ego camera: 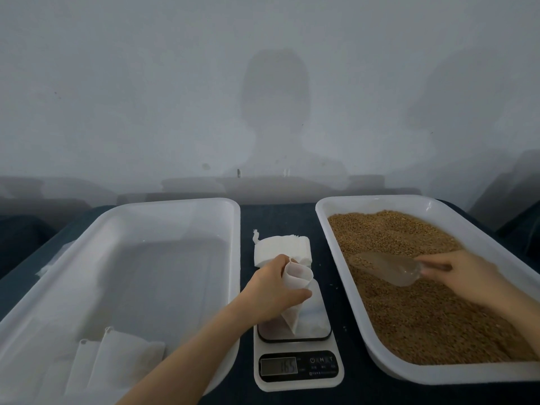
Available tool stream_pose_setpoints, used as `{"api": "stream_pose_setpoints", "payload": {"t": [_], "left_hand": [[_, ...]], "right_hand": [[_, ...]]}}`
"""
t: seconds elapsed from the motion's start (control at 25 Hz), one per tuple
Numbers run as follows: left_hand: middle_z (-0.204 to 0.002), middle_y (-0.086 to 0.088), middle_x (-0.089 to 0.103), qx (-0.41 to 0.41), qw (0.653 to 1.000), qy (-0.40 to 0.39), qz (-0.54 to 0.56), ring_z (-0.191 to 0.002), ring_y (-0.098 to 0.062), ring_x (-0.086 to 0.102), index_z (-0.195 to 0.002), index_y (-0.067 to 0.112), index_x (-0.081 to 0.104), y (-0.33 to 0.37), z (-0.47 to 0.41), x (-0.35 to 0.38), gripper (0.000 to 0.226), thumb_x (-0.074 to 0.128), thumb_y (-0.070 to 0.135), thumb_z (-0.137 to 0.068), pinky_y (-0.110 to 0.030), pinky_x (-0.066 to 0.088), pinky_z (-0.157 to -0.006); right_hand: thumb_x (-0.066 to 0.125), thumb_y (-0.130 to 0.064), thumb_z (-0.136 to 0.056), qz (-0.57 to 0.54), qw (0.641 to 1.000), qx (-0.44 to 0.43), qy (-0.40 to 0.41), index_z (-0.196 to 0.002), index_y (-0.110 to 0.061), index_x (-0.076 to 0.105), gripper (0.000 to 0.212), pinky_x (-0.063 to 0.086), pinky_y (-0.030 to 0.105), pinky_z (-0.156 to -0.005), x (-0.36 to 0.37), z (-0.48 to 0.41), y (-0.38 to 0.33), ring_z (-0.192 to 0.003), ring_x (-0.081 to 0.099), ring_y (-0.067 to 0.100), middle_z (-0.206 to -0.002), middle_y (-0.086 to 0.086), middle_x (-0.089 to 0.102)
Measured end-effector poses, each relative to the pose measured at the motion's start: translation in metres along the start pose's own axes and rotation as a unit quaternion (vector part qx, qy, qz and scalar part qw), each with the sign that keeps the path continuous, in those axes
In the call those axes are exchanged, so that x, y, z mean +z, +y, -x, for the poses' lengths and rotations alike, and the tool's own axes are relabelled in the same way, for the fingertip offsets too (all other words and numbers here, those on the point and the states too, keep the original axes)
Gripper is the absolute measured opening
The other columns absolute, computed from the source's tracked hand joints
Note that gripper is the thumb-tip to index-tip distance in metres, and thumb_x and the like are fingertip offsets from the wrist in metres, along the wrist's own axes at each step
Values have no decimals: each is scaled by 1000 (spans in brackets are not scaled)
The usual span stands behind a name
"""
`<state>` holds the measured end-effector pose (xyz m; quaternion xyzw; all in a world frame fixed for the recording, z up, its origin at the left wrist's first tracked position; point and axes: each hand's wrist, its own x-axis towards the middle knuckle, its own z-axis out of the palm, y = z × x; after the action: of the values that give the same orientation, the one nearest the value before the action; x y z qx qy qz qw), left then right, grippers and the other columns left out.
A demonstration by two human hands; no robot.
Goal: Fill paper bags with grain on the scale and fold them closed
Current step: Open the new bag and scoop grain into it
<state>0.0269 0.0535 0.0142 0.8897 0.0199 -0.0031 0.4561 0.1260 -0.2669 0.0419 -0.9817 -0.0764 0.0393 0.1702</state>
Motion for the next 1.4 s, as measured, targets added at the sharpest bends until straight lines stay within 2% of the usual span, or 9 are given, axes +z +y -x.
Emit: {"api": "stream_pose_setpoints", "payload": {"t": [0.2, 0.32, 0.56, 0.68, 0.8, 0.92, 1.24, 1.32, 1.4], "left_hand": [[-100, 17, 48, -3, 1000, 0, -3, -86, -6, 54, -110, 36, 38, 1, -1, 0, 46, 71, 41, -79, -12, 43, -64], [-98, 18, 48, -1, 1000, 0, 0, -85, -4, 54, -110, 36, 39, 0, -1, 0, 46, 71, 41, -78, -11, 44, -63], [-98, 18, 51, 2, 1000, -3, 9, -87, -5, 55, -111, 33, 43, 1, -1, 0, 44, 71, 39, -78, -16, 49, -68], [-107, 12, 54, -4, 1000, -7, 13, -93, -10, 57, -119, 30, 44, 1, -1, 0, 48, 71, 37, -79, -15, 48, -69], [-111, 11, 55, -5, 1000, -11, 15, -95, -10, 58, -123, 29, 44, 1, 0, 0, 52, 71, 36, -80, -13, 48, -67], [-110, 10, 56, -2, 1000, -10, 18, -95, -11, 59, -122, 28, 45, 1, 0, 0, 51, 72, 36, -79, -18, 52, -73], [-106, 12, 55, -1, 999, -20, 27, -91, -8, 59, -121, 27, 45, 2, 0, 0, 50, 71, 37, -79, -19, 54, -76], [-103, 16, 54, -1, 999, -20, 32, -90, -6, 59, -117, 29, 45, 3, 0, 0, 47, 71, 38, -78, -17, 54, -73], [-101, 19, 54, -3, 999, -16, 33, -89, -4, 59, -115, 31, 45, 4, 0, 0, 47, 71, 39, -77, -16, 52, -72]], "right_hand": [[63, -35, -83, -26, 999, -20, 29, -115, -39, 61, 32, 49, 39, -85, -15, 8, -12, -94, 61, 13, -121, -6, 64], [64, -31, -84, -44, 996, -57, 45, -115, -35, 62, 32, 45, 43, -92, -31, 14, -31, -101, 60, 15, -118, -7, 65], [64, -33, -82, -51, 983, -174, 15, -104, -51, 56, 30, 45, 26, -85, -49, 20, -78, -92, 58, 0, -102, -25, 62], [62, -40, -82, 5, 974, -227, 12, -107, -54, 58, 29, 45, 35, -95, -49, 14, -94, -94, 58, -1, -96, -23, 66], [62, -41, -84, 47, 965, -256, 43, -102, -59, 53, 28, 19, 38, -112, -48, 6, -104, -101, 52, -1, -94, -28, 62], [61, -40, -85, 87, 959, -261, 74, -111, -51, 59, 28, 5, 33, -109, -47, 3, -111, -109, 45, 3, -97, -26, 60], [59, -39, -87, 176, 922, -332, 96, -117, -45, 60, 31, -5, 33, -108, -49, 10, -129, -115, 42, 8, -108, -24, 60], [64, -36, -84, 198, 906, -357, 114, -115, -40, 64, 31, -3, 39, -110, -50, 14, -137, -114, 45, 13, -108, -19, 63], [78, -22, -74, 229, 866, -415, 158, -105, -31, 72, 33, 10, 52, -109, -49, 18, -147, -106, 55, 22, -98, -9, 69]]}}
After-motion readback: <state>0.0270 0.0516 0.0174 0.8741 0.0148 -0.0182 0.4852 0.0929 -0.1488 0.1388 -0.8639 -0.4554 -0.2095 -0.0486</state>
